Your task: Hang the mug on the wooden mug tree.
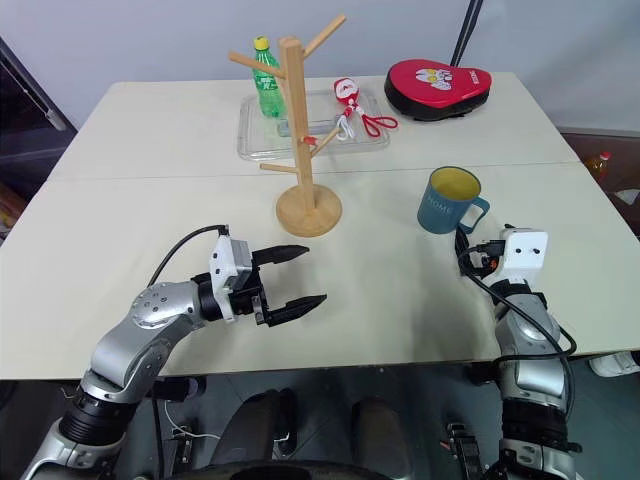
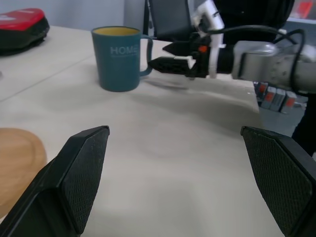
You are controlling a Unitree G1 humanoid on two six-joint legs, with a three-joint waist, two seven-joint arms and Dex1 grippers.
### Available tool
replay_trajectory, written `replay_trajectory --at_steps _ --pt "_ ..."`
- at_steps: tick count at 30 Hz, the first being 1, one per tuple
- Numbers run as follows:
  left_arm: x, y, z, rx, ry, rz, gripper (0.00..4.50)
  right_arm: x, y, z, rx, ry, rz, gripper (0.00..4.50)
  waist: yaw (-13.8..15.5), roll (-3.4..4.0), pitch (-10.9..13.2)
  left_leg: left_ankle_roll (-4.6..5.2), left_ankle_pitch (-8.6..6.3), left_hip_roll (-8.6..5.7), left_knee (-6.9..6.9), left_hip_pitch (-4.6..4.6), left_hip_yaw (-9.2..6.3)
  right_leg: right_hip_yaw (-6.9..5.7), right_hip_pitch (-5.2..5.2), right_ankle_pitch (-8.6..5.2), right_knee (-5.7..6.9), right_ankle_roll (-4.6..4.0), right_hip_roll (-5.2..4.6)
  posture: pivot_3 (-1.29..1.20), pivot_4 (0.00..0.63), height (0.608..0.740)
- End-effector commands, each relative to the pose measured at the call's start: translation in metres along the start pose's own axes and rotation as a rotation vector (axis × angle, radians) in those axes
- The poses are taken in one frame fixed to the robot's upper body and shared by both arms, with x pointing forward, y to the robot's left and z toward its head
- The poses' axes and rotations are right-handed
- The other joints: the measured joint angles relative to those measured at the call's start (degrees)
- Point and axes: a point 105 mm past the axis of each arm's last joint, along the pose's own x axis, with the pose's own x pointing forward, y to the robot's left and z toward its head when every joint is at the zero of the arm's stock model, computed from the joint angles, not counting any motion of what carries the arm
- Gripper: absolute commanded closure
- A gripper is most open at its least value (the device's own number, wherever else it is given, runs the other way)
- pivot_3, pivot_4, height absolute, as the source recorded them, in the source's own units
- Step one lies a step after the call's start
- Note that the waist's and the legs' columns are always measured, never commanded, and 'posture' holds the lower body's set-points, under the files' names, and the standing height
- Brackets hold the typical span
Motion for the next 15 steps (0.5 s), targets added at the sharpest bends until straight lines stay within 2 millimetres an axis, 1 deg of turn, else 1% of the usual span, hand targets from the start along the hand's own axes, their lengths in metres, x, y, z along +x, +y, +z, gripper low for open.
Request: replay_trajectory --at_steps 1,8,15 --pt "0.001 -0.005 0.008 0.030 -0.034 -0.013 0.00 0.005 -0.009 0.007 -0.018 -0.044 -0.039 0.04 0.00 0.00 0.00 0.00 0.00 0.00 0.00 0.00 0.00 0.00 0.00 0.00 0.00 0.00 -0.01 0.00 0.150 0.736" --pt "0.000 -0.004 0.006 0.039 -0.035 -0.010 0.00 0.016 -0.017 0.001 -0.023 -0.038 -0.064 0.04 -0.10 0.00 0.00 0.00 0.00 0.00 0.00 0.01 0.00 0.01 -0.01 0.00 0.03 0.00 0.01 0.00 0.150 0.736" --pt "-0.003 0.001 0.002 0.043 -0.033 -0.004 0.00 0.029 -0.019 0.003 -0.020 -0.040 -0.079 0.04 -0.11 0.00 0.00 0.00 0.00 0.00 0.01 0.01 0.00 0.00 -0.01 0.00 0.03 0.00 0.01 0.00 0.150 0.736"
